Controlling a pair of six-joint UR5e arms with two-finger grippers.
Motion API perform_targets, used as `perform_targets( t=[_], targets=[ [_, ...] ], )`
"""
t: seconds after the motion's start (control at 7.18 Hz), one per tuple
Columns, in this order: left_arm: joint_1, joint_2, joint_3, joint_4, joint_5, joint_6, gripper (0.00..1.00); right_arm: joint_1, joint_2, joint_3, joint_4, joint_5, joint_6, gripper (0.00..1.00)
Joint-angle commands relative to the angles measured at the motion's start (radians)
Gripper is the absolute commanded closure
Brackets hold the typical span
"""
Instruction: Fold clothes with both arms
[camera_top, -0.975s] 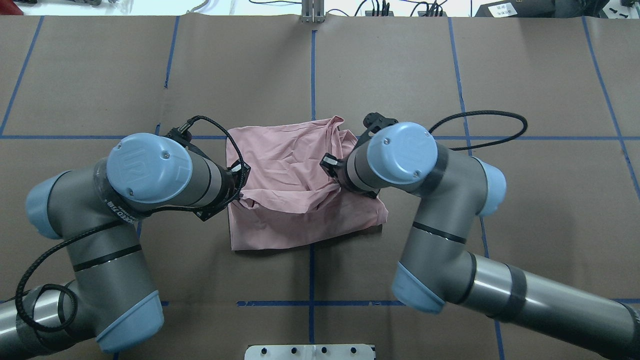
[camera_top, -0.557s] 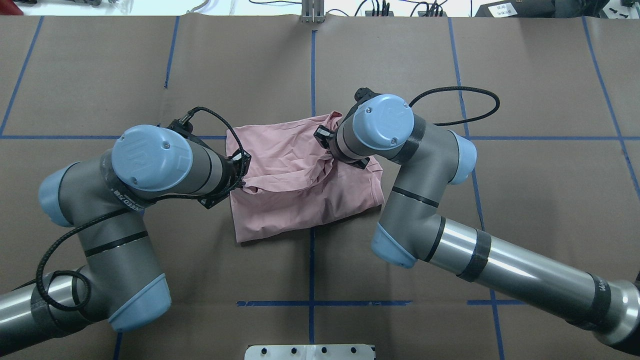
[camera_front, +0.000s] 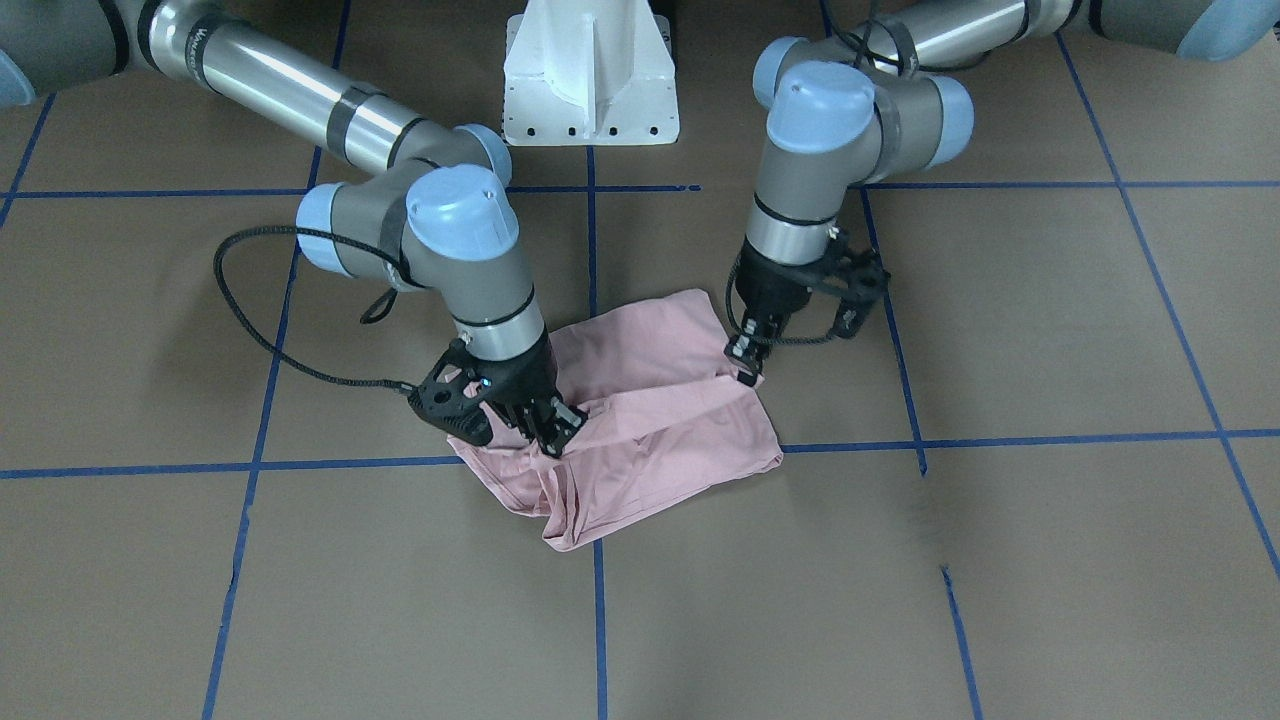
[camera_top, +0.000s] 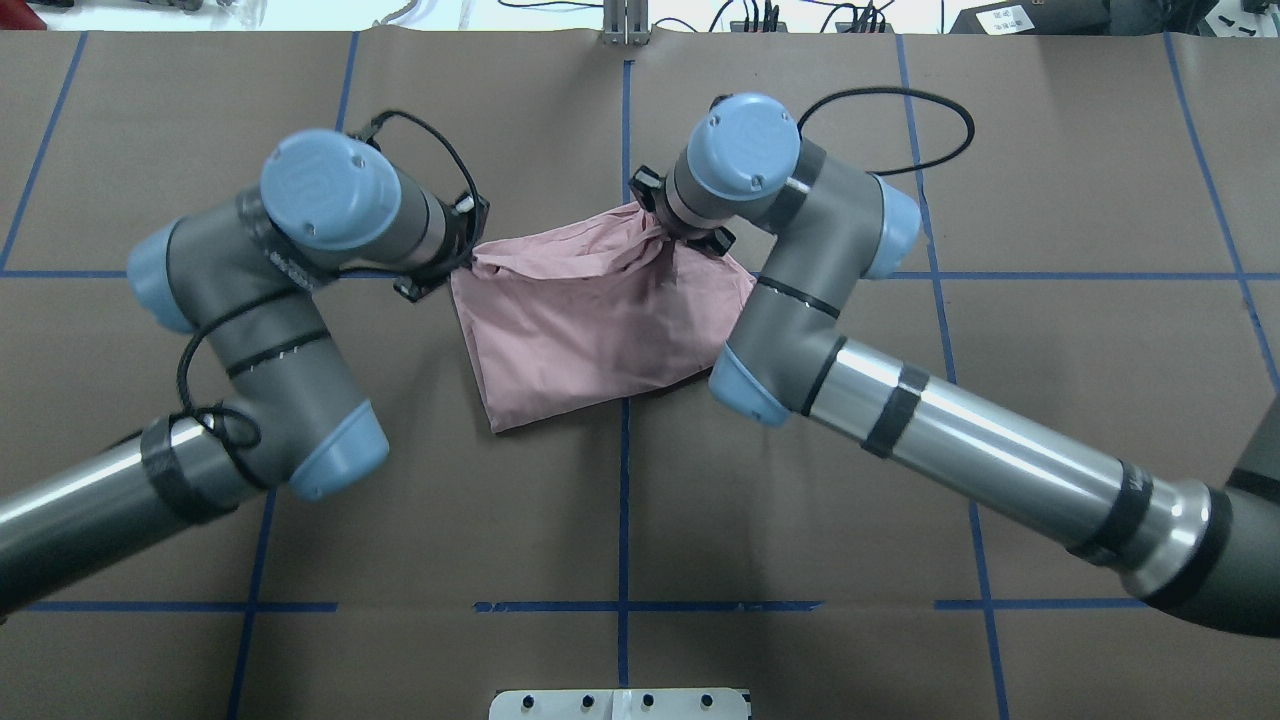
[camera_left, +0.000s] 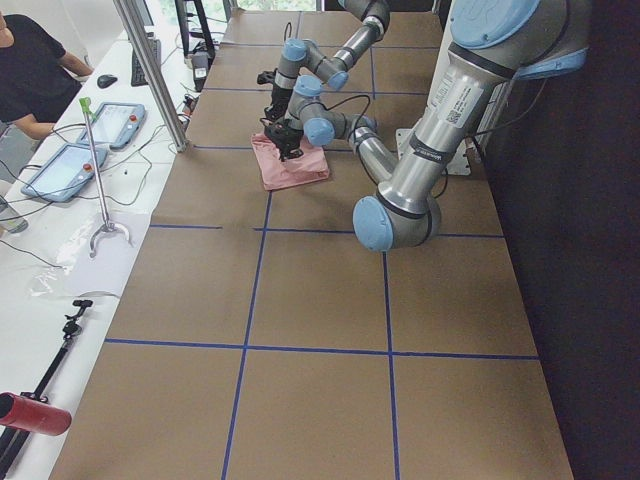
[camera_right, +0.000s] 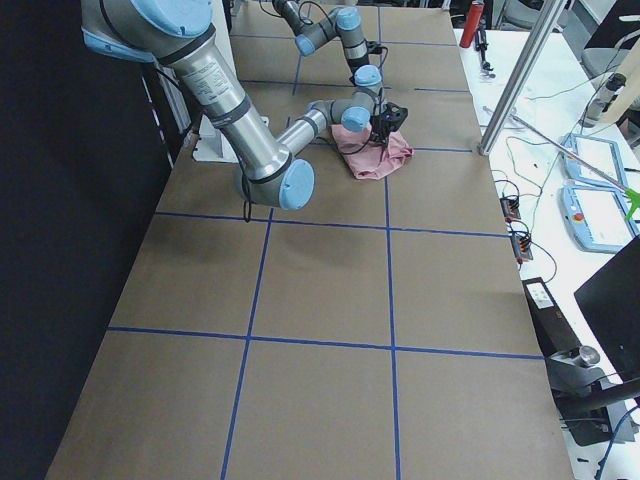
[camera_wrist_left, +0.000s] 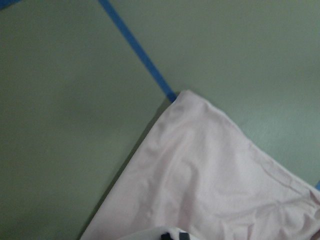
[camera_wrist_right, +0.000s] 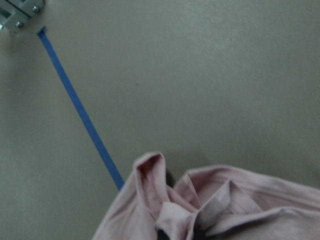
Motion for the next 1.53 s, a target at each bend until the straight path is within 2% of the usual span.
perform_targets(
  t=[0.0, 0.28, 0.42, 0.56, 0.7, 0.84, 0.97, 1.11, 1.25, 1.39],
  targets=[
    [-0.115, -0.031, 0.123, -0.062, -0.001, 0.194, 0.0, 0.089, 0.085, -0.15, 0.051, -0.007, -0.115, 0.0],
    [-0.116, -0.031, 0.119, -0.06, -0.036, 0.201, 0.0, 0.106, 0.112, -0.19, 0.051, -0.003, -0.136, 0.0],
    [-0.134, -0.026, 0.116, -0.054, -0.108, 0.235, 0.0, 0.132, 0.11, -0.188, 0.045, 0.014, -0.207, 0.0],
    [-0.177, -0.019, 0.094, -0.047, -0.147, 0.329, 0.0, 0.205, 0.086, -0.167, 0.036, 0.131, -0.284, 0.0],
    [-0.224, 0.015, 0.055, -0.036, -0.188, 0.415, 0.0, 0.289, 0.014, -0.076, -0.025, 0.266, -0.417, 0.0],
    [-0.273, 0.071, -0.037, 0.007, -0.21, 0.571, 0.0, 0.361, -0.096, 0.076, -0.176, 0.321, -0.629, 0.0],
    [-0.337, 0.095, -0.115, 0.103, -0.225, 0.752, 0.0, 0.438, -0.188, 0.194, -0.323, 0.341, -0.87, 0.0],
    [-0.425, 0.125, -0.175, 0.205, -0.268, 0.957, 0.0, 0.527, -0.273, 0.247, -0.422, 0.379, -1.137, 0.0],
    [-0.517, 0.153, -0.194, 0.272, -0.329, 1.176, 0.0, 0.631, -0.348, 0.252, -0.473, 0.443, -1.41, 0.0],
    [-0.572, 0.214, -0.199, 0.292, -0.366, 1.357, 0.0, 0.717, -0.425, 0.254, -0.516, 0.521, -1.602, 0.0]
  ],
)
